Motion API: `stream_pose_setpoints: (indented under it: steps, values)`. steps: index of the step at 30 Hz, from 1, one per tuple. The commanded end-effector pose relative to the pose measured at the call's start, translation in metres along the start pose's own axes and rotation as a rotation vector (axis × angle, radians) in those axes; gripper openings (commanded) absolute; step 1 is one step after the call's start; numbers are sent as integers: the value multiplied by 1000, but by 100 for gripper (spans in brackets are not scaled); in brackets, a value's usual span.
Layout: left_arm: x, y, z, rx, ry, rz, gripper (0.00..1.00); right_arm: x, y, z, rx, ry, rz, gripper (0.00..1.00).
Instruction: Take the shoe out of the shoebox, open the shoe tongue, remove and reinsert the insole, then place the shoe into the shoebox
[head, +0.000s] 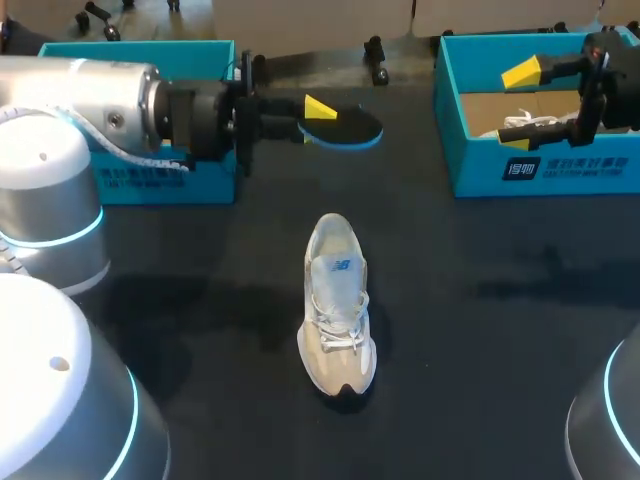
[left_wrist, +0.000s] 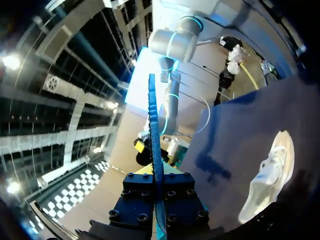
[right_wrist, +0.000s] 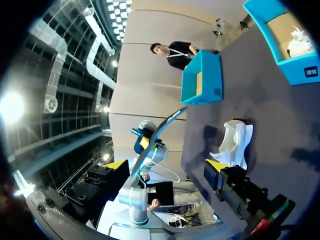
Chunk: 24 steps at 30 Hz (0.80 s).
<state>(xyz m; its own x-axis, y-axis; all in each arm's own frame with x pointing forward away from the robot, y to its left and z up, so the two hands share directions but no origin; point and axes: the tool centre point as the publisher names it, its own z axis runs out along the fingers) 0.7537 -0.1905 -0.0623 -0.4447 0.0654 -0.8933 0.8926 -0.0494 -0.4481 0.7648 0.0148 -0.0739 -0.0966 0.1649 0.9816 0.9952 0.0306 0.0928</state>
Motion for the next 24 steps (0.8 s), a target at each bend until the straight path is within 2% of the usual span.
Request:
stream_pose_setpoints:
  steps: [1,10,18,24]
  values:
    - [-4,-4,-3,-63,53,-462,0,0,0,1,-1,0,0,100]
    - [-5,-5,2,21,-6,-860,0,0,0,1,-1,0,0,100]
    - [-8,-7,9,27,-113,-1211,0,0,0,1,-1,0,0,100]
    - [-9,-1,13,35,-192,-1632,0,0,0,1,-1,0,0,100]
